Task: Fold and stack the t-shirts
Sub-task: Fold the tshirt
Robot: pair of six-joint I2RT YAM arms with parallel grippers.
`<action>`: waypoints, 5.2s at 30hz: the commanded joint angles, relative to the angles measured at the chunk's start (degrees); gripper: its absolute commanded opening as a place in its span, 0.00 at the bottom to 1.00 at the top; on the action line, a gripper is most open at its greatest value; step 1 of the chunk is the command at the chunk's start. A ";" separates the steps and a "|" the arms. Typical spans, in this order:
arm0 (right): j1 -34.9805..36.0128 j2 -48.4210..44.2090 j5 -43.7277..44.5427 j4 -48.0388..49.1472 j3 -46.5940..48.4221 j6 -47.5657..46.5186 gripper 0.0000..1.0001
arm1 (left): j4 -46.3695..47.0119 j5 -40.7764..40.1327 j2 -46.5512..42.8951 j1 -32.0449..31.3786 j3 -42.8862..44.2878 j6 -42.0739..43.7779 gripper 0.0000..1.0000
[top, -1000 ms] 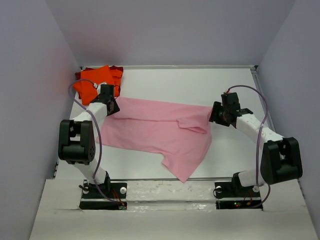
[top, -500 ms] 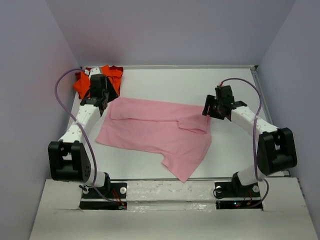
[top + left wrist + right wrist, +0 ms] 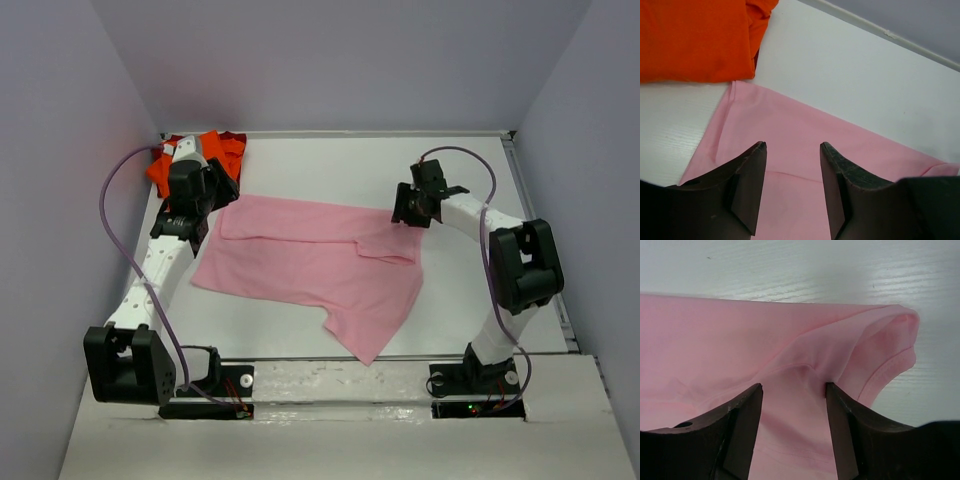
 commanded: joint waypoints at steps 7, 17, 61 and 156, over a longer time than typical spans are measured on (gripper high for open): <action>0.29 0.36 2.65 1.53 -1.68 -0.88 0.00 | 3.20 4.52 -0.83 -0.21 0.53 -0.67 0.56; 0.29 -7.99 2.92 0.21 -7.31 -0.26 0.00 | 3.47 6.01 -0.04 0.76 0.53 -1.38 0.57; 1.35 3.86 -0.16 -1.29 1.91 1.32 0.69 | 3.64 6.89 -2.06 0.75 -0.26 -1.46 0.57; 45.29 -36.33 27.88 -36.18 -31.93 57.39 0.61 | 5.22 -5.50 -11.90 -15.86 -26.63 -14.82 0.52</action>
